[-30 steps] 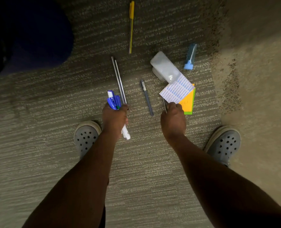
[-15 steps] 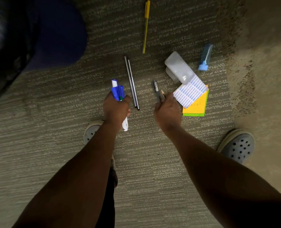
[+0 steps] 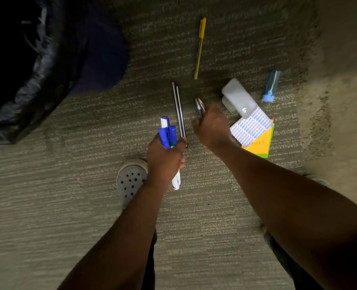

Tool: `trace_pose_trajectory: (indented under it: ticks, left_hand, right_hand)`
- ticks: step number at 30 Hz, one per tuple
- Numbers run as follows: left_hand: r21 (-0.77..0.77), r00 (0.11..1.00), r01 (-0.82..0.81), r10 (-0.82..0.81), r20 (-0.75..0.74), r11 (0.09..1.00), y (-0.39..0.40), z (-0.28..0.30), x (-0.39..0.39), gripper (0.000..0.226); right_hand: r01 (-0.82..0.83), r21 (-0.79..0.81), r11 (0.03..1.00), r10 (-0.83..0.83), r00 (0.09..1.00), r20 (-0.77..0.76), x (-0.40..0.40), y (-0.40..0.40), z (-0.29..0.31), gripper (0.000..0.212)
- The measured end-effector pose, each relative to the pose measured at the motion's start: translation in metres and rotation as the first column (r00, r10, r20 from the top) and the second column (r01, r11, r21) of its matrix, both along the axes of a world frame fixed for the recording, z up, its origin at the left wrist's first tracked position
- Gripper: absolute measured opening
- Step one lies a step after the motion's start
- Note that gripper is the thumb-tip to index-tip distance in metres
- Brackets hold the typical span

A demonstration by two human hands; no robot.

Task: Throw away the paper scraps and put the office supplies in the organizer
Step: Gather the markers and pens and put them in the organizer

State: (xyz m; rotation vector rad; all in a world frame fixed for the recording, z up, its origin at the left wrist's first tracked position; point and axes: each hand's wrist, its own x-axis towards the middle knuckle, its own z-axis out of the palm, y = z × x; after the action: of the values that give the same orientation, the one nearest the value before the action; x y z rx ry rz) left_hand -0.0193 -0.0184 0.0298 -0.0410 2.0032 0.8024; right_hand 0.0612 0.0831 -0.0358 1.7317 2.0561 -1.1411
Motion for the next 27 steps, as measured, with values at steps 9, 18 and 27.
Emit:
trace_pose_trajectory:
  ticks: [9, 18, 27]
  left_hand:
    - [-0.002, 0.997, -0.068, 0.068, -0.022, 0.998, 0.006, -0.020, -0.019, 0.022]
    - [-0.074, 0.982, 0.003, -0.016, -0.186, 0.997, -0.007, -0.030, -0.040, 0.026]
    - [-0.094, 0.979, -0.084, 0.065, -0.191, 0.992, -0.022, -0.037, -0.053, 0.027]
  right_hand:
    - [-0.181, 0.175, 0.968, 0.177, 0.984, 0.038, -0.033, 0.018, -0.008, 0.023]
    - [-0.199, 0.301, 0.932, 0.146, 0.971, 0.189, -0.067, 0.074, -0.022, 0.049]
    - [0.141, 0.197, 0.970, -0.129, 0.989, -0.071, -0.079, 0.122, -0.026, 0.048]
